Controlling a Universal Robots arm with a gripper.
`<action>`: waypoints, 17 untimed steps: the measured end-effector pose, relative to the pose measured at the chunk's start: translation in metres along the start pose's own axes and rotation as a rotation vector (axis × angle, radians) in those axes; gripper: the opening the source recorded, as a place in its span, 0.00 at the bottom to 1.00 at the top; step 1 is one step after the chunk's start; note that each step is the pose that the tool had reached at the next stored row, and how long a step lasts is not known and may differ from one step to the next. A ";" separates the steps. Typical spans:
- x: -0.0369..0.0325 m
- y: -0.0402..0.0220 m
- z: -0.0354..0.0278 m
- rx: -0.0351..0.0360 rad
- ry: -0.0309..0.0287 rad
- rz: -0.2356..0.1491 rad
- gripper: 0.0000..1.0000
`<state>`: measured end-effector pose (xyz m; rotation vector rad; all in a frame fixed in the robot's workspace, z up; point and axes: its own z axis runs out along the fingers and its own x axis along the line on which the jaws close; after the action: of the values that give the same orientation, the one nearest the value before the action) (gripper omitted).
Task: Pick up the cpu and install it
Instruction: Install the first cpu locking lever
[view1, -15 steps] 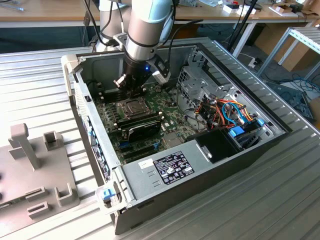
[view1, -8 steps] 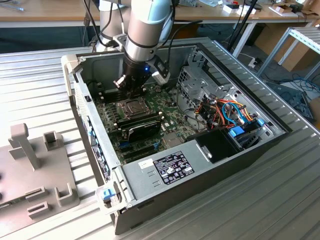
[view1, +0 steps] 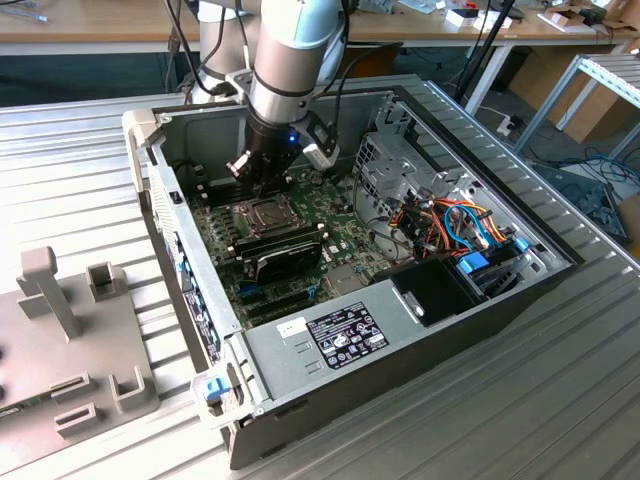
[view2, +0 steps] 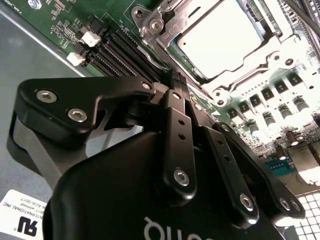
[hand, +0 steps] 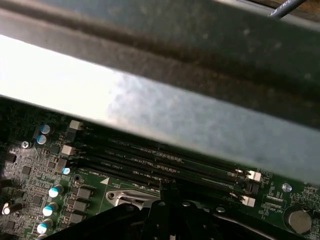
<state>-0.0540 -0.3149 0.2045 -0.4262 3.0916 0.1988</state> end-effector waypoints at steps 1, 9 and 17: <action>-0.0001 0.0002 0.0004 0.0015 0.0004 0.000 0.11; -0.0009 0.0001 0.0011 0.0095 0.0026 0.000 0.11; -0.0009 0.0000 0.0011 0.0134 0.0036 0.000 0.11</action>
<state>-0.0531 -0.3145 0.2035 -0.4264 3.0947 0.1775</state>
